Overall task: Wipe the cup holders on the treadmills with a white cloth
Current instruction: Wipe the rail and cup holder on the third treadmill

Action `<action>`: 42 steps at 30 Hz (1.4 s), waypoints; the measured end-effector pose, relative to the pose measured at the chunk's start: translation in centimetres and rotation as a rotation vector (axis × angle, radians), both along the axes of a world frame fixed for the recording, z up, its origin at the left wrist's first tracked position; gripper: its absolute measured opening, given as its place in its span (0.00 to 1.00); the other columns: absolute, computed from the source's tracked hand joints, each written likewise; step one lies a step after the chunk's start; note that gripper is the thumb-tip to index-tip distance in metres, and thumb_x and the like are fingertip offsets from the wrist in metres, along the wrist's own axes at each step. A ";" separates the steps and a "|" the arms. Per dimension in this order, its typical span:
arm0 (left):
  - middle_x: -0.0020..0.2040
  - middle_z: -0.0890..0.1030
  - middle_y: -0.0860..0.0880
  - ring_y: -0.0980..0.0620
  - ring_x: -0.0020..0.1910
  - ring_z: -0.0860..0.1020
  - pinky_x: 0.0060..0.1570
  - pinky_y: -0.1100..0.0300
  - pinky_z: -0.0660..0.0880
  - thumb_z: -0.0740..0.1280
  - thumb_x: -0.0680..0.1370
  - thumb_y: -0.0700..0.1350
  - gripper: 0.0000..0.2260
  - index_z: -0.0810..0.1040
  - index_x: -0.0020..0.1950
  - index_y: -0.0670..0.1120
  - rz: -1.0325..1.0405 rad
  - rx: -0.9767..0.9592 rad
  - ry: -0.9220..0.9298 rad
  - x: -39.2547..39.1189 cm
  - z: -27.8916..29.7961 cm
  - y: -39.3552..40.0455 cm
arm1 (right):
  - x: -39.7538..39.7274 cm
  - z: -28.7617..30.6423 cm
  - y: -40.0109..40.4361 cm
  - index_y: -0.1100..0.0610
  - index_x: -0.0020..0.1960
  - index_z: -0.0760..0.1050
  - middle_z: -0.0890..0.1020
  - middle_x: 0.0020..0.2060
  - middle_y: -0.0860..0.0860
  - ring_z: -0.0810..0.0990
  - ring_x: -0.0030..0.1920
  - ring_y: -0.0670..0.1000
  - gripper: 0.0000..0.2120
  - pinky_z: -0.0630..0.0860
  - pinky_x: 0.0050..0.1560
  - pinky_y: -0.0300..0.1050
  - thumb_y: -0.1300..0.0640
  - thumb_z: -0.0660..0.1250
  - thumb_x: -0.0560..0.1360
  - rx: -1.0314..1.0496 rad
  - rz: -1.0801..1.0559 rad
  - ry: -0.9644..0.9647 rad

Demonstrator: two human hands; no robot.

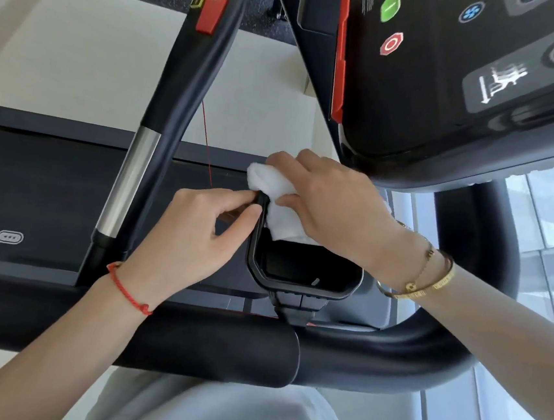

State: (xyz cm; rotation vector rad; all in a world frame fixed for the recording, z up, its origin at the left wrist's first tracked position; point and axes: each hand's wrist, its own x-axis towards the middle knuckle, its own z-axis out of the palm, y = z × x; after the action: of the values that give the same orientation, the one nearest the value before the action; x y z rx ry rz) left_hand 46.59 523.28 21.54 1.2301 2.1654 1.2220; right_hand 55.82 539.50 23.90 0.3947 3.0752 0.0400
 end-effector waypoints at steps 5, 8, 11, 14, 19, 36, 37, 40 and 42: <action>0.44 0.81 0.62 0.70 0.49 0.79 0.48 0.81 0.68 0.68 0.80 0.42 0.09 0.85 0.57 0.45 -0.001 -0.020 -0.009 -0.2 0.0 0.2 | 2.0 -0.1 0.4 0.58 0.59 0.76 0.77 0.36 0.55 0.77 0.30 0.56 0.18 0.60 0.28 0.40 0.50 0.71 0.74 0.028 -0.084 0.091; 0.44 0.81 0.64 0.68 0.49 0.79 0.48 0.81 0.69 0.67 0.79 0.44 0.09 0.85 0.56 0.46 -0.001 -0.018 0.004 -0.4 0.1 0.4 | 2.9 0.0 0.0 0.60 0.61 0.74 0.78 0.38 0.57 0.78 0.33 0.59 0.20 0.61 0.30 0.41 0.50 0.70 0.75 0.011 -0.129 0.119; 0.43 0.80 0.67 0.70 0.47 0.79 0.48 0.81 0.69 0.68 0.79 0.44 0.08 0.86 0.54 0.47 0.003 -0.023 0.012 -0.5 0.1 0.6 | 4.4 0.3 -0.7 0.61 0.65 0.71 0.79 0.44 0.58 0.80 0.35 0.59 0.22 0.61 0.32 0.40 0.48 0.65 0.77 0.001 -0.197 0.138; 0.43 0.78 0.69 0.73 0.45 0.78 0.46 0.81 0.68 0.68 0.79 0.43 0.08 0.86 0.54 0.46 0.010 -0.021 0.017 -0.3 0.2 0.6 | 5.8 0.9 -1.5 0.61 0.68 0.67 0.80 0.49 0.58 0.80 0.37 0.60 0.25 0.62 0.33 0.41 0.45 0.59 0.79 -0.072 -0.279 0.168; 0.48 0.80 0.64 0.79 0.36 0.74 0.41 0.84 0.66 0.68 0.80 0.41 0.09 0.83 0.58 0.48 0.011 -0.006 0.025 0.3 0.5 0.4 | 6.7 1.3 -1.3 0.59 0.66 0.66 0.77 0.44 0.54 0.73 0.40 0.57 0.23 0.62 0.39 0.44 0.44 0.60 0.79 -0.272 -0.443 0.177; 0.44 0.75 0.71 0.80 0.45 0.75 0.48 0.83 0.66 0.68 0.79 0.44 0.09 0.84 0.57 0.45 0.047 -0.030 0.012 -0.2 -0.3 0.4 | 10.8 1.8 -3.6 0.57 0.67 0.65 0.74 0.52 0.48 0.62 0.39 0.42 0.20 0.62 0.41 0.33 0.47 0.61 0.80 -0.374 -0.415 0.246; 0.44 0.76 0.71 0.79 0.45 0.75 0.48 0.83 0.67 0.69 0.79 0.45 0.09 0.84 0.57 0.46 0.050 -0.034 0.007 -0.3 -0.4 0.4 | 10.6 2.0 -3.3 0.57 0.69 0.65 0.74 0.56 0.50 0.62 0.43 0.40 0.21 0.61 0.44 0.31 0.48 0.61 0.80 -0.348 -0.383 0.262; 0.45 0.78 0.70 0.75 0.47 0.77 0.48 0.81 0.68 0.68 0.79 0.47 0.09 0.85 0.57 0.49 0.030 -0.048 0.030 -0.4 -0.3 0.2 | 9.3 2.3 -2.0 0.57 0.71 0.65 0.72 0.65 0.50 0.71 0.60 0.47 0.21 0.63 0.57 0.31 0.49 0.60 0.82 -0.358 -0.216 0.283; 0.44 0.82 0.67 0.69 0.46 0.80 0.49 0.74 0.74 0.67 0.79 0.50 0.09 0.85 0.55 0.53 0.001 -0.063 0.064 -0.5 -0.3 0.0 | 7.7 2.0 -1.2 0.58 0.73 0.65 0.70 0.69 0.52 0.68 0.69 0.51 0.24 0.65 0.68 0.40 0.48 0.59 0.81 -0.361 -0.080 0.248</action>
State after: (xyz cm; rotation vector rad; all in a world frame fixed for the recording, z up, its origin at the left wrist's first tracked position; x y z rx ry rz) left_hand 46.11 523.26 21.21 1.2588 2.2324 1.1204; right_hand 63.48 538.29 25.95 0.5338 3.1999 -0.6001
